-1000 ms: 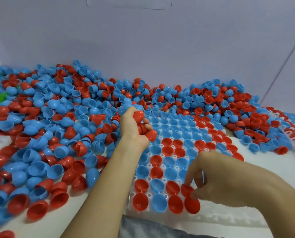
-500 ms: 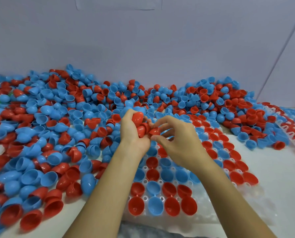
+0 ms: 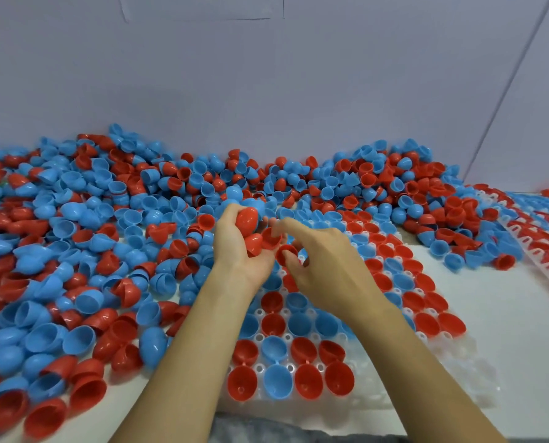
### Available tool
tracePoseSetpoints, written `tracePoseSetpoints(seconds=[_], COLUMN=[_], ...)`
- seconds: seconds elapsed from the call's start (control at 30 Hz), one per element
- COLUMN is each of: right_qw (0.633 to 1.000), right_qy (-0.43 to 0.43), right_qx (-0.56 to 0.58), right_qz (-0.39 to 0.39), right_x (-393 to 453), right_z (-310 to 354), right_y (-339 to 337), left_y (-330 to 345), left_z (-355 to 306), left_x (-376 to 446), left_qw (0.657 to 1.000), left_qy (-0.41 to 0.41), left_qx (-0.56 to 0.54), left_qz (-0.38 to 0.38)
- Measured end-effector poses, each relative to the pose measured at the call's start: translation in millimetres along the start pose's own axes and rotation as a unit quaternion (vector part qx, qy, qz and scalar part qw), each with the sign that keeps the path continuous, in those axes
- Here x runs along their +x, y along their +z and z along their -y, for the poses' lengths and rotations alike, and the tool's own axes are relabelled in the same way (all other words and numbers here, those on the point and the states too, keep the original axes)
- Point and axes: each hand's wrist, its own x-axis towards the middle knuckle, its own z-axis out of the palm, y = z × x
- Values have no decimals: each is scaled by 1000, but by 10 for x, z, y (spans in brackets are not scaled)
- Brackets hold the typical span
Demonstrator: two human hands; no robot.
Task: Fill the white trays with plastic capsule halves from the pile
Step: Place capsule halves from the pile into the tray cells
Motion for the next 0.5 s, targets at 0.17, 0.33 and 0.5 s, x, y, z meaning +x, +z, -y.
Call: tracePoseSetpoints(seconds=[0.17,0.33,0.5], right_qw=[997,991,971], right_qy=[55,111,150], right_qx=[26,-4,-34], right_qz=[46,79,182], right_x=[-36,-161,-513], right_z=[-28,-140,-86], right_y=[-153,-555,-870], left_y=[-6,-31,-41], left_z=[-12,-16,-9], left_x=[-17,12,14], left_qw=[999,1000,1000], left_qy=[-26,-24,-20], left_qx=[12,1,9], left_qz=[30,12,4])
